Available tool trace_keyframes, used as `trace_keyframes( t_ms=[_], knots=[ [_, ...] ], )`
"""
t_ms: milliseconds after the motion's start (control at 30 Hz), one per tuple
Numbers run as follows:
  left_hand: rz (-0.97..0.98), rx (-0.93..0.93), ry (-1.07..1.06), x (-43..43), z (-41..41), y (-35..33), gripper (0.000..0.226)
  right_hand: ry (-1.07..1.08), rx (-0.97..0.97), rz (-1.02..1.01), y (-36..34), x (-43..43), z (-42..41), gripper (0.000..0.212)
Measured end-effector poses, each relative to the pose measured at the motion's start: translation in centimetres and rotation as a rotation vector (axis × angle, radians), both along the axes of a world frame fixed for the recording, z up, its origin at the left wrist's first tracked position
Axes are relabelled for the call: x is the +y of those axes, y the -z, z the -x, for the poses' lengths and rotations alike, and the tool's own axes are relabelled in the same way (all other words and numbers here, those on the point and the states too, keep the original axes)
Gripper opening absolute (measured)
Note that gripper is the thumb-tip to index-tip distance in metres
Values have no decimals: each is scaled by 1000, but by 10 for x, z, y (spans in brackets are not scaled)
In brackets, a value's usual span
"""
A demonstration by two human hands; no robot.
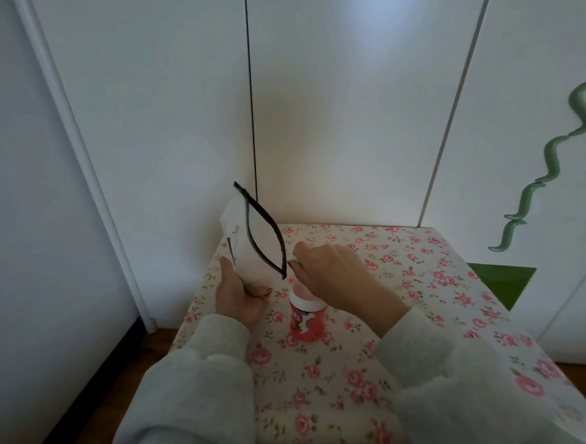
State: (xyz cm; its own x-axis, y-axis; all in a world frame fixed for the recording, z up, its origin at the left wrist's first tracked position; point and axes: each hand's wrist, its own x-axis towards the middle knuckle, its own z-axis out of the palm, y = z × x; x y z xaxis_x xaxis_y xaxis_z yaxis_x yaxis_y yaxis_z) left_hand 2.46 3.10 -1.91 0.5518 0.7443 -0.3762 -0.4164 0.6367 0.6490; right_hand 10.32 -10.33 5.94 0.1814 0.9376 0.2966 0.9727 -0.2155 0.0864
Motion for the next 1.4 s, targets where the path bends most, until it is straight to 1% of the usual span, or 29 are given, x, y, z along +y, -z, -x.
trace_keyframes(
  t_ms=[100, 233, 367, 500, 667, 800, 833, 900, 1000, 1033, 1067, 1100, 1200, 1233, 1267, 1300, 1333, 1400],
  knots=[
    [34, -14, -18, -2, -1, -4, 62, 22, 4, -19, 2, 1, 0, 24],
    [50, -53, -16, -2, -4, -2, 62, 51, -19, -31, 6, 4, 0, 24],
    [41, -42, -18, -3, -4, -1, 62, 44, -33, -6, 6, 5, 0, 21],
    [54, -49, -5, -5, -4, -3, 62, 6, -17, -36, 7, 4, -2, 24],
    [58, -73, 1, -6, -3, -3, 62, -68, 57, -141, 7, -1, -2, 33],
    [52, -84, -3, -7, -3, -2, 60, -96, 197, -269, 10, 1, -1, 28],
    [54, -86, -2, -6, -3, -2, 60, -86, 264, -305, 11, 3, -1, 27],
    [60, -84, 1, -6, -3, -1, 61, -44, 516, -423, 15, 8, -1, 25],
    [77, -78, -2, -4, -3, -2, 63, 47, 1097, -699, 12, 10, 0, 22],
    [80, -78, -4, -4, -3, -2, 64, 61, 1260, -754, 9, 10, -1, 20],
    [83, -78, -7, -5, -3, -2, 63, 65, 1348, -769, 8, 8, -1, 19],
    [83, -78, -10, -5, -3, -2, 63, 63, 1357, -754, 7, 7, -2, 20],
    [79, -81, -13, -6, -4, -2, 62, 36, 1247, -673, 9, 8, -2, 23],
    [79, -79, -14, -6, -4, -2, 61, 28, 1244, -668, 9, 7, -1, 23],
    [82, -78, -15, -6, -4, -3, 61, 32, 1286, -682, 9, 7, -1, 22],
    [84, -77, -18, -6, -4, -3, 61, 42, 1386, -711, 7, 7, -1, 22],
    [87, -77, -21, -6, -4, -2, 61, 58, 1532, -743, 6, 6, -2, 21],
    [87, -81, -23, -5, -3, -2, 63, 95, 1894, -782, 1, 5, -7, 18]
  ],
)
